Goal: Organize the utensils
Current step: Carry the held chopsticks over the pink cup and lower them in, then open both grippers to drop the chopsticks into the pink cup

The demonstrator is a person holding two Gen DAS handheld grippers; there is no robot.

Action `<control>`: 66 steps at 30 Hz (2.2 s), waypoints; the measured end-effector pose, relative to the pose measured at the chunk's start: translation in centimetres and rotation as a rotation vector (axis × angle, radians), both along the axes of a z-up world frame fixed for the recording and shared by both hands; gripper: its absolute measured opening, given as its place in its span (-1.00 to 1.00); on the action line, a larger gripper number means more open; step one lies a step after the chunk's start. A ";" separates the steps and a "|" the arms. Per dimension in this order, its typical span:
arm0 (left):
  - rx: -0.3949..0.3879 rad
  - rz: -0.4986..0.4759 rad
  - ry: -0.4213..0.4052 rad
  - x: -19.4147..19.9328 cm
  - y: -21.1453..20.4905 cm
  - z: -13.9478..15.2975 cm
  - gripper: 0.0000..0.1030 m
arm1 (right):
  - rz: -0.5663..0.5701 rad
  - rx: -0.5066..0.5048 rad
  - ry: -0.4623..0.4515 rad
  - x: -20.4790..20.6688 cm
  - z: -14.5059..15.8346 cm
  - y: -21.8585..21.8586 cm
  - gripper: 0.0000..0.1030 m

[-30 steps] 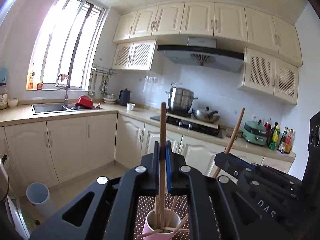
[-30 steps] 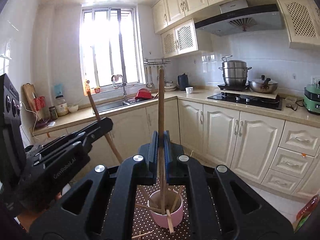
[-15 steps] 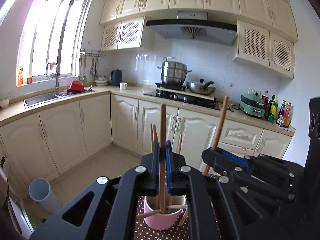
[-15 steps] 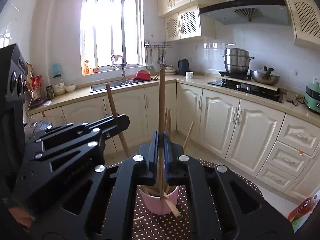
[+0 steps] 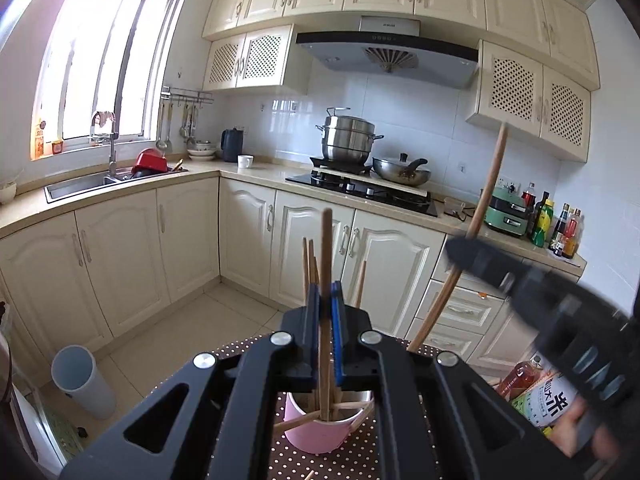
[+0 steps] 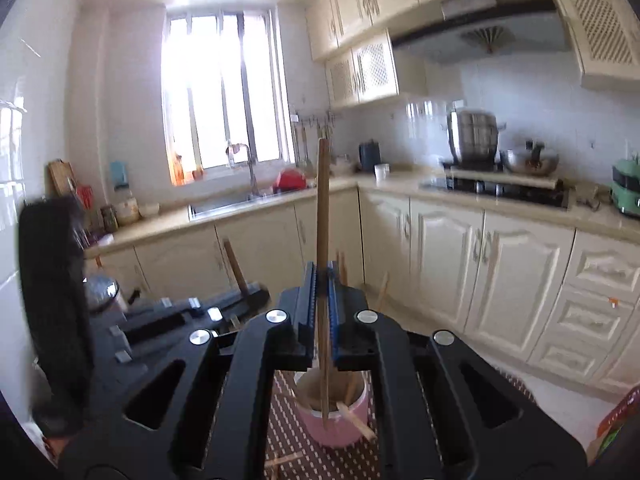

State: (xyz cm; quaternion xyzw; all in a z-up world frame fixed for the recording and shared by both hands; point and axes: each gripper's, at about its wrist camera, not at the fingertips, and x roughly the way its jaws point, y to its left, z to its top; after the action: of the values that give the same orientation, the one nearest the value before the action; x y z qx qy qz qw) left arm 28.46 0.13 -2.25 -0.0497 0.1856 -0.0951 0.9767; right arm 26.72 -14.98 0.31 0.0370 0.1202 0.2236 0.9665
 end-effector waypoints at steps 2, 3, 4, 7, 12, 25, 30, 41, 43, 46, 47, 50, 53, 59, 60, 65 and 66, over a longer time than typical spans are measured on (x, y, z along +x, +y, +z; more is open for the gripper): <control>-0.003 0.006 -0.012 -0.3 0.1 0.3 -0.89 | -0.003 0.000 -0.034 -0.4 1.0 0.2 -0.89; -0.002 0.007 -0.019 -0.4 0.1 0.5 -0.89 | -0.005 0.003 -0.048 -0.5 1.3 0.3 -0.89; -0.001 0.009 -0.026 -0.5 0.1 0.7 -0.89 | -0.009 0.000 -0.064 -0.6 1.4 0.5 -0.89; 0.003 0.007 -0.028 -0.6 0.2 0.8 -0.89 | -0.017 -0.011 -0.076 -0.4 1.2 0.9 -0.89; 0.008 0.004 -0.012 -0.3 0.0 0.2 -0.89 | -0.010 -0.038 -0.020 0.5 -1.0 1.2 -0.88; 0.024 -0.015 0.057 0.8 -0.7 -1.6 -0.88 | -0.013 -0.095 0.113 1.7 -5.8 0.9 -0.88; 0.025 -0.004 0.066 0.6 -0.7 -1.8 -0.57 | -0.021 -0.091 0.111 1.4 -5.6 0.7 -0.87; 0.036 0.014 -0.004 -2.7 0.0 0.2 0.01 | -0.047 -0.101 0.064 -0.8 -3.9 0.3 -0.87; 0.043 0.019 -0.021 -3.5 -0.1 0.7 0.13 | -0.050 -0.099 0.056 -1.3 -3.7 0.2 -0.87; 0.062 0.043 -0.060 -5.1 0.0 1.3 0.27 | -0.061 -0.102 0.044 -2.4 -3.5 -0.1 -0.87; 0.069 0.047 -0.070 -5.6 -0.1 1.5 0.28 | -0.063 -0.100 0.037 -2.9 -3.3 -0.2 -0.87; 0.094 0.072 -0.106 -7.7 0.0 2.0 0.31 | -0.073 -0.096 0.028 -4.2 -3.1 -0.7 -0.87; 0.085 0.078 -0.128 -9.2 0.4 2.5 0.32 | -0.077 -0.091 0.019 -5.4 -2.9 -1.1 -0.87; 0.102 0.104 -0.169 -12.8 0.6 3.2 0.34 | -0.085 -0.067 -0.001 -7.8 -2.5 -1.6 -0.87; 0.106 0.106 -0.173 -13.2 0.7 3.2 0.34 | -0.085 -0.063 -0.005 -8.2 -2.5 -1.6 -0.87; 0.126 0.115 -0.198 -15.6 0.8 3.3 0.49 | -0.097 -0.058 -0.032 -10.4 -2.4 -1.5 -0.27; 0.129 0.114 -0.197 -16.0 0.9 3.2 0.50 | -0.103 -0.058 -0.040 -10.8 -2.5 -1.5 0.03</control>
State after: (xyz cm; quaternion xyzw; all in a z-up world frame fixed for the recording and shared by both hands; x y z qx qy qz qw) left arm 12.47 1.07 0.92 0.0124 0.0915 -0.0318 0.9952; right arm 15.92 -16.52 -2.21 0.0108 0.1054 0.1705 0.9796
